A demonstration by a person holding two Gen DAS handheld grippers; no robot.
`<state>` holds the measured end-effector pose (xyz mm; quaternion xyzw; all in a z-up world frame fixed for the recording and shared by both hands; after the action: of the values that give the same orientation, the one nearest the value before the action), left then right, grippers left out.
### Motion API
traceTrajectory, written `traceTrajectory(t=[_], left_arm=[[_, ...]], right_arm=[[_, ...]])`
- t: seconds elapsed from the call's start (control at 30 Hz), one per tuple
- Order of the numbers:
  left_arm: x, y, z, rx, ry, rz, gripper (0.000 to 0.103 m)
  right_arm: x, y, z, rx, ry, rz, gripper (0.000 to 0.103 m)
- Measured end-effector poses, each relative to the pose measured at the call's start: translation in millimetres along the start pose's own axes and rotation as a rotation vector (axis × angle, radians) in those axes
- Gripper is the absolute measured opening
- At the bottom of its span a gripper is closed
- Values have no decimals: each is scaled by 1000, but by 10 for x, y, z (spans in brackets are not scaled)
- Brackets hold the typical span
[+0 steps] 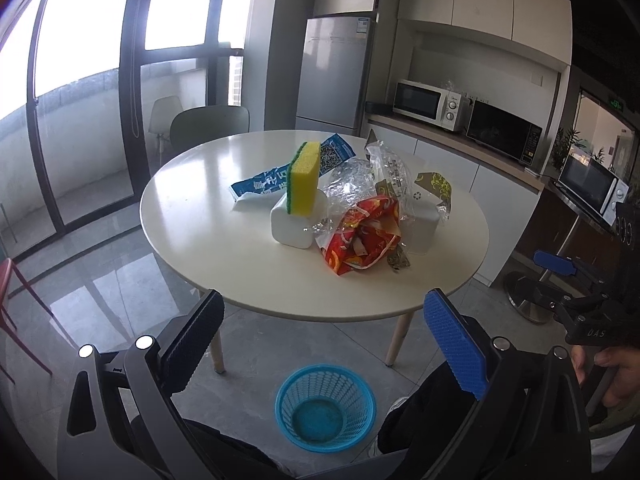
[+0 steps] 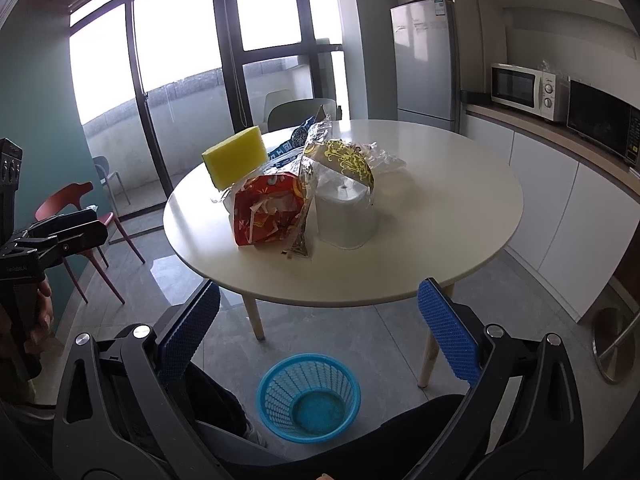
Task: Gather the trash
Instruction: 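Grasp the yellow-green sponge with the left tool while the right tool grasps a clear plastic bag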
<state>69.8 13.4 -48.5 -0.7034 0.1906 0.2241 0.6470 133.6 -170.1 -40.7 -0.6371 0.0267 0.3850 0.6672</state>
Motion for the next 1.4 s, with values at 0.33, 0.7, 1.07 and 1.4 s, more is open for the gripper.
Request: traceTrajectory(t=[0.33, 0.7, 1.07, 1.4], left_arm=[[185, -218, 39, 29, -26, -8, 97], [543, -525, 69, 22, -17, 5, 97], [999, -758, 109, -8, 20, 44, 86], [1343, -835, 18, 15, 56, 89, 61]], right_arm=[[188, -269, -100, -26, -35, -16, 95], [519, -557, -314, -73, -58, 1, 94], [996, -716, -340, -82, -113, 56, 80], [1271, -769, -323, -79, -161, 112, 40]])
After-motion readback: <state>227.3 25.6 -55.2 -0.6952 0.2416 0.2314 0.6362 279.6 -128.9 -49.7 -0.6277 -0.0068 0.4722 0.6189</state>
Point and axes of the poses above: each gripper's, at about its wrist camera, not at the fingertips, and x roughly the way its jaws point, z to its left, y to its underside, the point moved 9 cm from there along x, roughly the way its jaws point, and after that the axes turned 4 degrees about -y, right-handed, at the moved point
